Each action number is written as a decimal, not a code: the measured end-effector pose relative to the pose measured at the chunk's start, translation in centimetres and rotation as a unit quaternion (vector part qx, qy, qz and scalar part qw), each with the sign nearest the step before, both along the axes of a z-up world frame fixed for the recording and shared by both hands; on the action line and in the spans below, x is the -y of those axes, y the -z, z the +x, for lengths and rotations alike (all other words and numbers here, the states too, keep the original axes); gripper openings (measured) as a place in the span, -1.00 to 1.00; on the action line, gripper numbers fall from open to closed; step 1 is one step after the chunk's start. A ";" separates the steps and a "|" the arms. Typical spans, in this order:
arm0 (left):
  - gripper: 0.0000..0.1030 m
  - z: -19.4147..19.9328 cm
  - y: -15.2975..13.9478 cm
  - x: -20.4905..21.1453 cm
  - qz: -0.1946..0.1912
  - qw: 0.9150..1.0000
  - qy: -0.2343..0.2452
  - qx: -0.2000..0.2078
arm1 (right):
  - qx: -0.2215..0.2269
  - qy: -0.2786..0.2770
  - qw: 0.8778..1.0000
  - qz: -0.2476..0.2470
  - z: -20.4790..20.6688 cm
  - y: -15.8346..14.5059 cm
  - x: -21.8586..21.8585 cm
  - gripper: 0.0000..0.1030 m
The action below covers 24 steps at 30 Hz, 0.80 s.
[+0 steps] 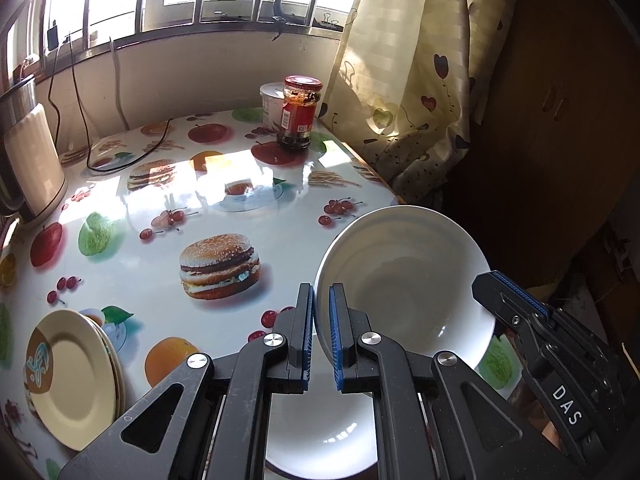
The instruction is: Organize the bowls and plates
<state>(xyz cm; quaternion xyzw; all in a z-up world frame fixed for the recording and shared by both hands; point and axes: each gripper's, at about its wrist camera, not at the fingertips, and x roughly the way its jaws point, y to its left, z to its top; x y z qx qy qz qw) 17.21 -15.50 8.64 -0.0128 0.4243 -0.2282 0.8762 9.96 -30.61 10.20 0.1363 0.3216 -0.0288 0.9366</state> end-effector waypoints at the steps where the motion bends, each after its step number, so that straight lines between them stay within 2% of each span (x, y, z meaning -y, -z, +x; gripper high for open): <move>1: -0.84 -0.2 0.0 -0.2 -0.001 1.000 -0.002 0.001 | 0.000 -0.002 1.000 0.001 -0.1 0.0 -0.2 -0.82; 24: -0.84 -2.4 1.5 -4.1 -0.014 0.999 -0.029 -0.012 | -0.009 -0.031 0.999 -0.002 -1.9 0.9 -3.7 -0.82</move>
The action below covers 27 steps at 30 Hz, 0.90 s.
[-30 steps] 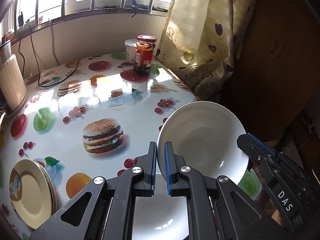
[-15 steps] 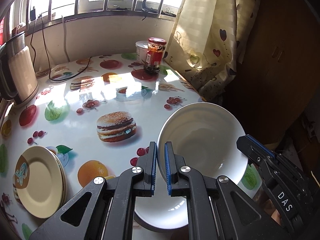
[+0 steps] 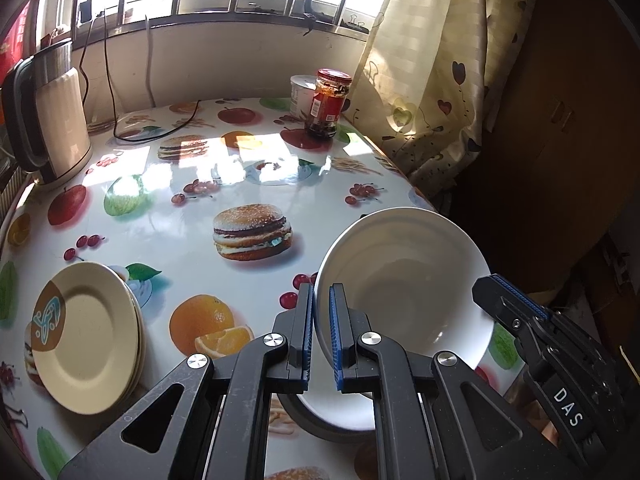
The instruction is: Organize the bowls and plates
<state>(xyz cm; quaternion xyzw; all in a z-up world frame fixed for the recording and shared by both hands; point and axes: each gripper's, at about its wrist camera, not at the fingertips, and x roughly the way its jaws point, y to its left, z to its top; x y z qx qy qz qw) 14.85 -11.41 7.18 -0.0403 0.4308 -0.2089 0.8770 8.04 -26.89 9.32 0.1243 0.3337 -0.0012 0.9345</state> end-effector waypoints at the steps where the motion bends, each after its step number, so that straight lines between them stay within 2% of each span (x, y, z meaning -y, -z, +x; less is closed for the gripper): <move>1: -0.84 -0.1 0.1 -0.1 -0.001 1.000 0.000 0.000 | 0.000 -0.001 1.000 0.000 0.0 0.0 -0.1 -0.82; 27: -0.84 -0.4 2.5 -0.9 0.011 0.999 -0.017 -0.032 | -0.040 -0.013 0.999 0.022 0.3 3.4 -0.6 -0.82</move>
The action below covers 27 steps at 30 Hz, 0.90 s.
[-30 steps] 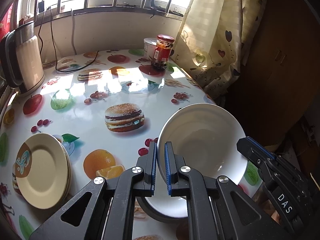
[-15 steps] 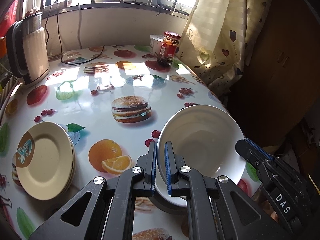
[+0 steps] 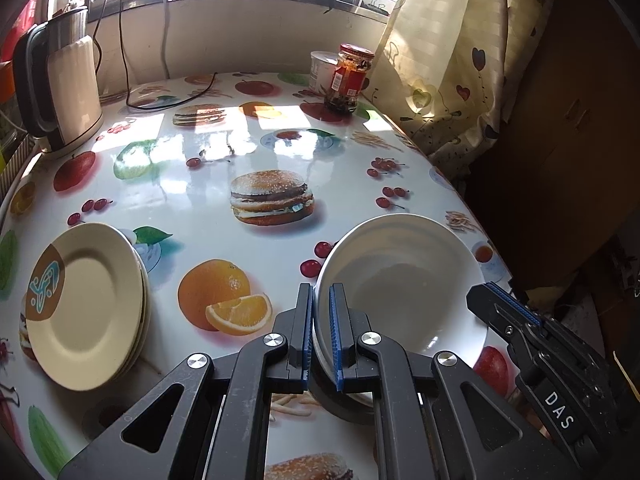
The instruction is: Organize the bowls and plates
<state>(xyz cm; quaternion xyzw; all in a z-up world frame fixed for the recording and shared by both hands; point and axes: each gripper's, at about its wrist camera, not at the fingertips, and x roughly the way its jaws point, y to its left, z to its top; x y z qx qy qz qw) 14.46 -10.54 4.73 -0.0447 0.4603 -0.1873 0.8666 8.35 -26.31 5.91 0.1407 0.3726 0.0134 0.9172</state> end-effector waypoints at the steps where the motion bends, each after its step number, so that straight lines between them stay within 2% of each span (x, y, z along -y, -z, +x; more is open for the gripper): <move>1: -0.84 0.0 0.0 0.0 0.000 1.000 0.000 0.000 | -0.001 0.000 1.000 0.001 0.0 0.1 0.1 -0.82; 16: -0.84 0.3 0.3 0.2 -0.001 1.000 0.000 -0.010 | -0.009 0.003 1.000 0.009 0.4 0.8 0.5 -0.82; 21: -0.84 -0.2 -0.1 0.0 -0.012 1.000 -0.002 -0.008 | -0.007 0.002 1.000 0.024 0.3 0.6 0.8 -0.82; 27: -0.84 0.0 -0.1 -0.3 -0.013 1.000 -0.004 -0.018 | -0.026 0.005 0.999 0.041 0.6 1.2 1.2 -0.82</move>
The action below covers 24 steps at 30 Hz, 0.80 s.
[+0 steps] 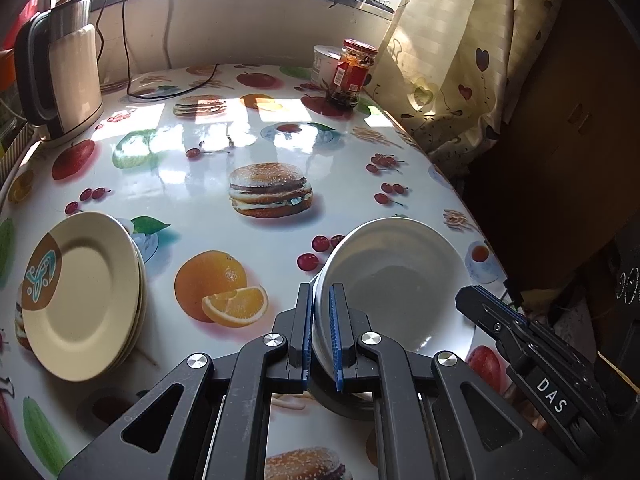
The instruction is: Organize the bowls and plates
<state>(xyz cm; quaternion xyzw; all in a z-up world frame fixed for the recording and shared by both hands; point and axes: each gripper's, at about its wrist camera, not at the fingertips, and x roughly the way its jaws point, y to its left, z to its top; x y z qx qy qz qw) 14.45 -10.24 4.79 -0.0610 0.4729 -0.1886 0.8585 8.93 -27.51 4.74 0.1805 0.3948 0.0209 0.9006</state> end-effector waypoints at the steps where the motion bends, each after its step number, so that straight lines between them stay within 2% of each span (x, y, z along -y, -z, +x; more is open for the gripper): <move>1: -0.84 0.0 0.0 0.1 0.000 1.000 0.002 0.002 | -0.002 0.002 1.000 0.001 0.0 0.0 0.1 -0.82; 24: -0.84 0.3 0.5 0.1 -0.004 1.000 -0.001 -0.009 | -0.008 0.001 1.000 0.006 0.5 -0.2 0.1 -0.77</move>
